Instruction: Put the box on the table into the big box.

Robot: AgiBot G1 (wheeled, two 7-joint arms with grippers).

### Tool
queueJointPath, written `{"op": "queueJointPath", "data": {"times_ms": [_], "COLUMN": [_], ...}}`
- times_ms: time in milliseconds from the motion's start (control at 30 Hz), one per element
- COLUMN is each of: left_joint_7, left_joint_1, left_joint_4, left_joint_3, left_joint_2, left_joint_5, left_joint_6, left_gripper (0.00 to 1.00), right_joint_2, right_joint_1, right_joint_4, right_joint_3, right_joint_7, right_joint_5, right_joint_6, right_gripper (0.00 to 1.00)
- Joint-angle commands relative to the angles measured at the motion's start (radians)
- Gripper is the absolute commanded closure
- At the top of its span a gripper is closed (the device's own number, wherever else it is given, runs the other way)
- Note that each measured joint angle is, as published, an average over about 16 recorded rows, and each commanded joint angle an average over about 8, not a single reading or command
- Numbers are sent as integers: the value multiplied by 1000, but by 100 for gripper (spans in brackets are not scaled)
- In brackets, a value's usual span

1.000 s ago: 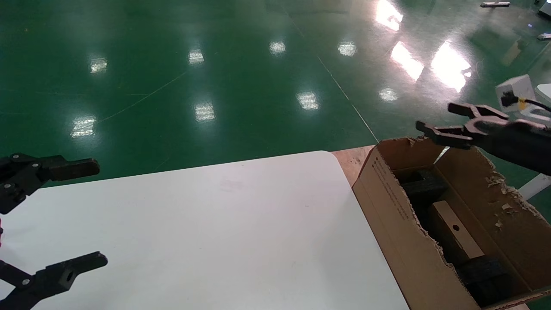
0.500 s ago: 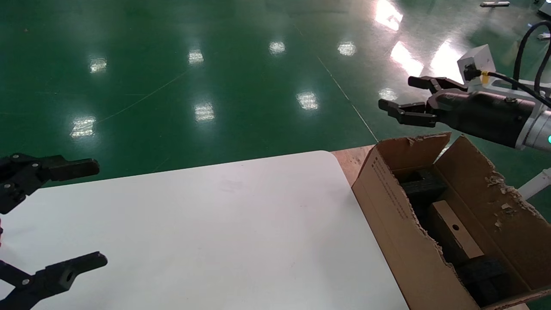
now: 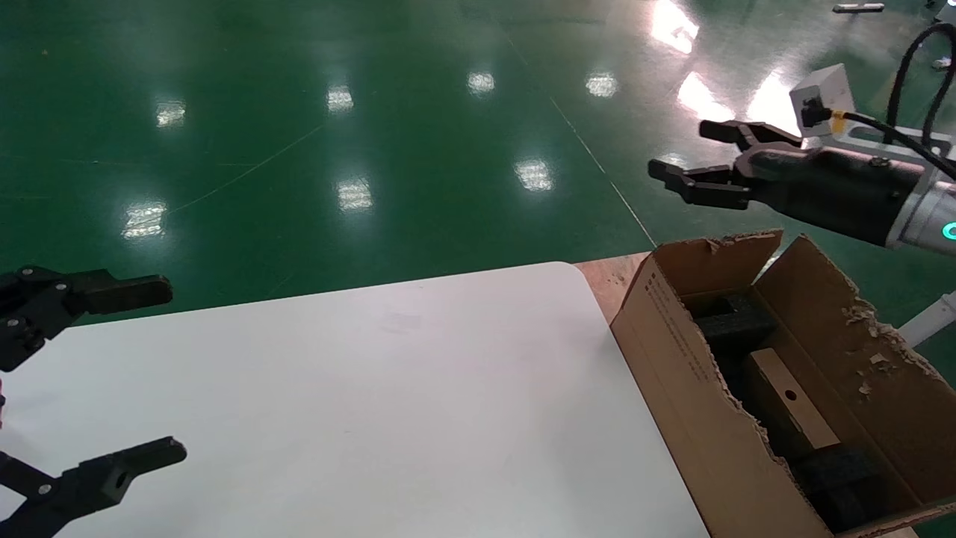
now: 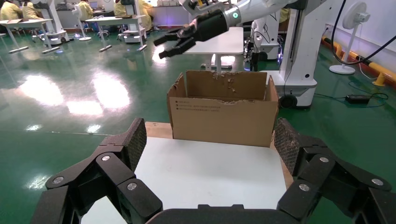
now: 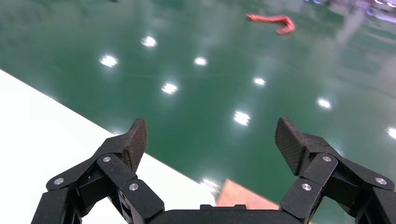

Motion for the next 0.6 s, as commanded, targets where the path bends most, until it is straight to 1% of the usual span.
{"op": "queueJointPath", "data": {"times_ms": [33, 600], "left_joint_7": [0, 0], "left_joint_1": [0, 0], "left_joint_4": [0, 0], "left_joint_3": [0, 0], "left_joint_2": [0, 0], "left_joint_5": [0, 0], "left_joint_6": [0, 0], "left_gripper": [0, 0], "right_joint_2": [4, 49], "right_joint_1": [-21, -257], "right_joint_4": [49, 582], "right_joint_3": [18, 214], "right_joint_7": [19, 230], "right_joint_5": [1, 21], "right_joint_6": [3, 34], "right_gripper": [0, 0]}}
